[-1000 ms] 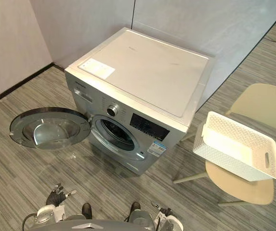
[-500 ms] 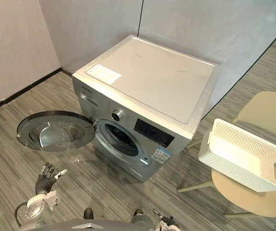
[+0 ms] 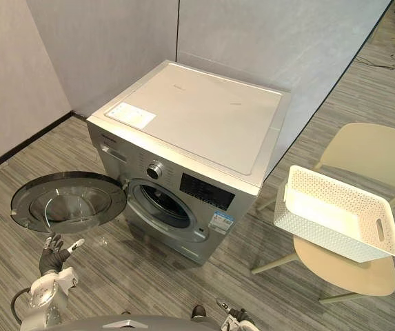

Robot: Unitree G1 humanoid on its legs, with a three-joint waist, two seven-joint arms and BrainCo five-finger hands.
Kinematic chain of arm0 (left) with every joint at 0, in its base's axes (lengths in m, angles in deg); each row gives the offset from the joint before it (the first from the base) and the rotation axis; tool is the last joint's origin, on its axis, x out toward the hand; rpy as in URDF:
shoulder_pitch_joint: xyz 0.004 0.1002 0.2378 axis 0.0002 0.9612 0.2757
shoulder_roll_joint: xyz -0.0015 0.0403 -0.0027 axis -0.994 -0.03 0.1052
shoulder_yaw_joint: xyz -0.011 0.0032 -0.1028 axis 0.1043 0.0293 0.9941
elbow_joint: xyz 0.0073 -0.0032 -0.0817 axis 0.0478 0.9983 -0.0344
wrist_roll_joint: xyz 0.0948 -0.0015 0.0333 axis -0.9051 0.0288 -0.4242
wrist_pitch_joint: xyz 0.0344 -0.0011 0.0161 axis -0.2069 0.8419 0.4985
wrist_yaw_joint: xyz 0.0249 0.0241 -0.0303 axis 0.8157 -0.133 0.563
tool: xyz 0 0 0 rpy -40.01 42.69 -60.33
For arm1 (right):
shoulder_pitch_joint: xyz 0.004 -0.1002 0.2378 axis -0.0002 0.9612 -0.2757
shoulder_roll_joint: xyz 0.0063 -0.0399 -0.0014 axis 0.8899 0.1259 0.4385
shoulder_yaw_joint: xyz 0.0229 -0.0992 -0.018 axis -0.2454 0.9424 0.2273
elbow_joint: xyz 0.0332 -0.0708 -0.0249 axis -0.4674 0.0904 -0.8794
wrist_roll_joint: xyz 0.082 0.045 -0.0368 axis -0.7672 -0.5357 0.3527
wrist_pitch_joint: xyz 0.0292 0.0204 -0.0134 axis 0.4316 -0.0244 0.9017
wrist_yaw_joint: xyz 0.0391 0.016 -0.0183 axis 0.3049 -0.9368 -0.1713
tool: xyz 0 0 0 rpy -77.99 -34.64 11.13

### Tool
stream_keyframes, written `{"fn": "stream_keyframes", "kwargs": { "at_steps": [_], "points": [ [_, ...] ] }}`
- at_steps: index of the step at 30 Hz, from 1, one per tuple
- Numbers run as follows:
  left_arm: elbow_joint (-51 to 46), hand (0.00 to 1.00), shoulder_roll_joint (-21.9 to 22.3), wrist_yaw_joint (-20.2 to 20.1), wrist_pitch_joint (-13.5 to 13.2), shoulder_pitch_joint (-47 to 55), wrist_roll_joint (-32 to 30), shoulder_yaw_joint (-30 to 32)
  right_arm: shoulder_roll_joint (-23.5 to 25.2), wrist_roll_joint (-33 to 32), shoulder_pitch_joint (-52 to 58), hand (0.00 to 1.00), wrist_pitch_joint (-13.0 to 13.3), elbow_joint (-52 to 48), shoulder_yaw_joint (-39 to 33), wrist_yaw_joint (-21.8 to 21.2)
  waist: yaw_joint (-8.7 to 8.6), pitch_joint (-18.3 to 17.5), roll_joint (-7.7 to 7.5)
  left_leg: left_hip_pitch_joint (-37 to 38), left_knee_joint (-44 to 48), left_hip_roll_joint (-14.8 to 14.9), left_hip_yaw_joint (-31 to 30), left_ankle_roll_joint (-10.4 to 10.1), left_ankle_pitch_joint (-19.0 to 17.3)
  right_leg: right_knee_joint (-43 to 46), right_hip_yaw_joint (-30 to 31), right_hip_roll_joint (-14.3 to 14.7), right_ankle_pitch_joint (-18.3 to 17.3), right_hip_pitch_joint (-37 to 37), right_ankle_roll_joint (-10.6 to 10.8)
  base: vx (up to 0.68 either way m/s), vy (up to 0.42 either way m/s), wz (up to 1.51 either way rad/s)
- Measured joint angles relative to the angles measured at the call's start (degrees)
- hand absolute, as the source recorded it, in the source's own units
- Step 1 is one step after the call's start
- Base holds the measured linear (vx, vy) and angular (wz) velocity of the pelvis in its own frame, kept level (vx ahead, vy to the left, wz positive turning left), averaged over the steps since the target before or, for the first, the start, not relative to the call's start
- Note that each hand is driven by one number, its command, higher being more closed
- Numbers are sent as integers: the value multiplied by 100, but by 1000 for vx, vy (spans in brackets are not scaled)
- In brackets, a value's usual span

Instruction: Pick up the laundry basket with both hands and put the clothes into the washing machine.

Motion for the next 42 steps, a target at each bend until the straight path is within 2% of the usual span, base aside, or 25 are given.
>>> {"fn": "stream_keyframes", "kwargs": {
  "at_steps": [10,13,14,15,18,19,20,21,22,23,25,26,27,28,29,30,31,32,33,35,37,39,40,41,42],
  "points": [
    [90,0,-3,-11,1,-8,1,-45,-3,-10,16,0,-2,43,-24,20,-4,13,-17,29,2,2,-18,-1,6,53,37,3,3,9,-1,0,0,0],
    [301,0,-9,-32,47,-33,1,-264,-4,-36,10,0,-1,171,-156,30,28,69,-42,76,7,14,-69,1,14,301,49,-8,-127,10,7,-29,-2,8],
    [348,0,-9,-51,92,-81,1,-375,9,-69,10,0,0,212,-255,37,3,159,-82,34,188,22,-147,3,-28,605,-29,-56,-346,-13,-34,-82,-1,47],
    [342,0,17,-79,119,-180,1,-451,11,-70,31,0,-4,250,-297,46,15,309,-129,-181,750,61,-281,5,-283,1072,-60,-126,-679,-105,-36,-78,-2,53],
    [265,0,132,-143,162,-237,5,-466,-29,-107,32,0,-6,244,-415,185,98,555,-167,-908,2351,256,-487,2,-984,2153,-7,-251,-1263,-505,-62,-132,1,28],
    [247,0,146,-140,181,-231,6,-463,-42,-107,30,0,-6,239,-468,209,116,583,-194,-981,2493,304,-480,7,-1071,2272,36,-282,-1320,-578,-64,-145,4,-4],
    [205,0,194,-133,202,-230,14,-462,-64,-102,28,0,-6,225,-566,250,143,610,-223,-1159,2869,395,-382,155,-1238,2370,99,-327,-1342,-706,-60,-96,7,-24],
    [119,0,202,-118,213,-229,43,-451,-125,-77,33,0,-5,203,-561,252,157,608,-230,-1390,3397,612,-260,334,-1428,2423,190,-367,-1335,-812,-69,-75,24,-33],
    [56,0,203,-108,216,-230,53,-440,-148,-56,37,0,-5,196,-559,253,152,616,-259,-1446,3566,732,-241,315,-1483,2433,242,-408,-1330,-835,-72,-31,140,-45],
    [-67,0,211,-93,215,-239,56,-443,-168,-45,101,0,-5,153,-559,268,151,627,-307,-1432,3627,1003,-219,295,-1514,2442,396,-504,-1331,-851,-69,-18,191,-38],
    [-199,0,262,-85,205,-288,56,-478,-226,-8,315,0,-3,95,-567,276,112,567,-289,-1404,3422,1285,-375,217,-1467,2447,619,-637,-1313,-969,94,-4,360,-42],
    [-208,0,337,-79,183,-322,56,-505,-331,-8,428,0,-10,118,-578,278,106,441,-120,-1376,3058,1351,-528,113,-1524,2394,797,-639,-1201,-1094,350,27,445,-40],
    [-183,0,360,-80,181,-354,56,-520,-399,-8,453,0,-13,155,-629,283,87,380,-1,-1376,2949,1303,-578,-506,-1388,2334,875,-653,-1102,-1133,517,94,485,-40],
    [-65,0,274,-83,181,-397,56,-523,-290,-8,438,0,-43,330,-723,286,37,348,-137,-1365,2884,1017,-438,-682,-1407,2165,1246,-847,-955,-1128,833,163,412,2],
    [-61,0,126,-65,179,-406,55,-493,-117,-7,474,0,-120,552,-762,282,-94,282,-351,-1360,2718,739,-412,-614,-1362,1948,1440,-919,-938,-979,959,180,338,20],
    [-64,0,71,-58,179,-422,55,-508,-70,-8,467,0,-138,680,-780,282,-122,278,-384,-1383,2720,645,-419,-571,-1362,1747,1454,-954,-891,-854,943,180,258,34],
    [-141,0,-26,-48,179,-413,55,-556,26,-7,455,0,-147,785,-782,283,-104,259,-419,-1447,2816,464,-382,-454,-1427,1386,1458,-1086,-676,-710,930,152,263,9],
    [-247,0,-103,-48,178,-415,55,-580,58,-8,410,0,-144,853,-767,274,-101,246,-396,-1536,2966,352,-308,-320,-1516,1189,1503,-1213,-447,-681,1065,154,336,-5],
    [-285,0,-139,-49,178,-435,54,-601,62,-14,349,0,-135,863,-772,293,-105,233,-405,-1561,3016,302,-285,-274,-1574,1138,1539,-1249,-342,-683,1090,106,283,-17],
    [-526,0,-242,-53,167,-486,53,-725,-89,-9,190,0,-82,796,-614,357,-85,183,-170,-1611,2984,220,-51,-123,-1651,1111,1707,-1288,246,-965,894,84,294,-39],
    [-711,0,-249,-55,157,-501,51,-755,-169,-9,123,0,-71,648,-440,397,-81,128,-73,-1563,2804,139,106,-15,-1592,1113,1752,-1327,604,-1204,571,114,279,-47],
    [-848,0,-303,-31,90,-550,51,-741,-273,-9,-20,0,-53,518,-176,400,-71,127,-4,-1347,2477,53,414,183,-1434,1130,1439,-1347,1111,-1447,-108,115,240,-61],
    [-879,0,-318,-17,69,-550,51,-728,-271,-9,-37,0,-34,473,-101,409,-85,168,53,-1275,2386,78,502,229,-1406,1343,1313,-1342,972,-1541,-178,77,184,-53],
    [-885,0,-326,8,37,-550,53,-656,-265,-9,-74,0,-5,434,8,401,-132,185,32,-1103,2217,65,636,293,-1360,2198,1027,-1252,296,-1768,-103,54,114,-42],
    [-883,0,-305,33,37,-536,53,-560,-245,-9,-85,0,0,440,56,393,-146,197,40,-923,2116,79,700,310,-1348,2762,802,-1005,-345,-1816,-71,37,81,-37]
  ]
}}
